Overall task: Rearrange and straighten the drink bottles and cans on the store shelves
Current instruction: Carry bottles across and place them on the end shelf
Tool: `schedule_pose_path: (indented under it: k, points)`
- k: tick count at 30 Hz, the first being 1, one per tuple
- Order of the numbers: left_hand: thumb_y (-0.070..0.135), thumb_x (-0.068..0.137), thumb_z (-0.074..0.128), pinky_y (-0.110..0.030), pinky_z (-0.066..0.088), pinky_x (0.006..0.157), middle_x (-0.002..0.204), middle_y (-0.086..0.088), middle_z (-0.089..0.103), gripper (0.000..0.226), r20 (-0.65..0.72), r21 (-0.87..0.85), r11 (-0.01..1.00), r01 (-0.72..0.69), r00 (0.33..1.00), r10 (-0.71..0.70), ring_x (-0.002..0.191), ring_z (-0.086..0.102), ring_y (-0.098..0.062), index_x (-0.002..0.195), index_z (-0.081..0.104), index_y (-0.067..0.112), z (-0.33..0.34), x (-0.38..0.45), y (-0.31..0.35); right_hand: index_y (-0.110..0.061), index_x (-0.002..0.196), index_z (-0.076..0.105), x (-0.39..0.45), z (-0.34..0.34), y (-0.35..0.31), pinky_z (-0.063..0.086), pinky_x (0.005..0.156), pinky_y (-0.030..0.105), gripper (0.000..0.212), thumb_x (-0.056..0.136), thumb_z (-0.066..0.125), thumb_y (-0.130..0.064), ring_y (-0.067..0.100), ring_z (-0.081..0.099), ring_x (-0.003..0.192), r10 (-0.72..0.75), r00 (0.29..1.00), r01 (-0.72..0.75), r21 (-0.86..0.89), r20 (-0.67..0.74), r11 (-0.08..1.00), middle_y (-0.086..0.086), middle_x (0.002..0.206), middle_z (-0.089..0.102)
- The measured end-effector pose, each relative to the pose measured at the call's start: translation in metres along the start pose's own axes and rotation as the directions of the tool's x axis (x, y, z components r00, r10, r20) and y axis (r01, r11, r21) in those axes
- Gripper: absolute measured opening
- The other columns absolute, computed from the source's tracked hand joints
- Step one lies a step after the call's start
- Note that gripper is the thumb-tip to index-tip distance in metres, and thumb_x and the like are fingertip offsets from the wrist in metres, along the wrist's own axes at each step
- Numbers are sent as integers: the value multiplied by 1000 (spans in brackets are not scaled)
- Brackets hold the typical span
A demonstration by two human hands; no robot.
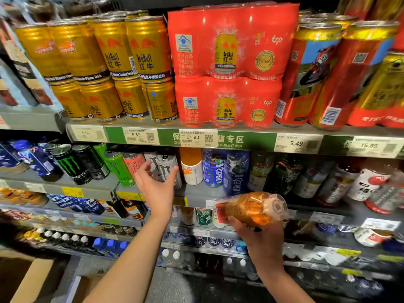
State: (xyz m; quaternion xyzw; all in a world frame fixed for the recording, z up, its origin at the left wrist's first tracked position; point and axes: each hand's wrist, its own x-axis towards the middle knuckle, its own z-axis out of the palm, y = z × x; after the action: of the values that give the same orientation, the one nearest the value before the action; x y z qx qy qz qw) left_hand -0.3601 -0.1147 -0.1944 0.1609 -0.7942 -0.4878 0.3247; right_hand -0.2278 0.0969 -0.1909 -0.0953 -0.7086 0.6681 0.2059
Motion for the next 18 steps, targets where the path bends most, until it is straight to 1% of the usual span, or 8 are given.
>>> schedule_pose_path:
  k: [2,4,6,8,11,14,17,18]
  points:
    - [33,77,85,-44,46,95,115,-5,49,56,19,-60,998,-26,999,28,109,52,-30,119,54,13,-1,-20,6,-19,90,69,0,-3,1,54,72,17,45,57,96,-34,3,70,77,-13,999,11,-47,-29,999,-13,83,74]
    - [29,77,86,-36,47,95,111,-4,49,46,114,-122,992,-22,993,36,105,53,-18,110,57,16,6,-38,12,-19,91,69,-2,-7,4,55,73,20,40,60,94,-27,4,70,77,-14,997,7,-104,-71,995,-9,81,74]
    - [18,74,88,-20,48,86,105,-6,52,44,242,-214,977,17,969,37,92,54,-5,104,57,26,18,-55,21,-17,101,68,-5,-12,5,55,84,29,60,54,89,-46,10,69,89,-34,993,18,-144,-112,989,-6,92,73]
    - [9,73,88,-12,48,77,104,-10,56,52,335,-301,953,32,939,74,87,58,-6,105,56,32,33,-69,28,-20,104,66,-7,-17,4,53,89,28,65,50,87,-51,9,68,93,-24,985,-6,-170,-173,985,-8,97,72]
    - [23,73,89,-18,52,79,108,7,61,51,445,-340,934,111,894,56,91,63,1,114,59,21,52,-79,43,-33,88,65,-12,-25,-2,49,78,11,41,62,94,-20,-4,66,83,-23,968,-22,-174,-252,984,-20,86,72]
    - [44,70,81,-25,53,80,99,22,60,40,450,-360,933,9,877,165,90,60,-1,103,59,37,67,-81,60,-34,92,63,-16,-37,-4,45,76,4,43,66,90,-12,-7,66,84,-53,949,5,-155,-310,988,-24,85,71]
    - [44,67,77,-11,42,85,98,19,56,47,424,-303,953,-23,892,156,89,52,-1,108,60,32,84,-87,65,-16,93,70,-19,-56,-3,42,80,3,49,62,90,-47,5,68,90,-36,923,-7,-110,-383,994,-6,88,74]
    - [44,63,78,-15,44,92,100,12,58,53,415,-269,963,-5,902,120,95,54,-7,111,59,33,89,-89,64,-15,89,71,-18,-64,-2,41,82,3,52,59,85,-54,5,67,91,-40,922,-2,-107,-386,994,-6,88,74]
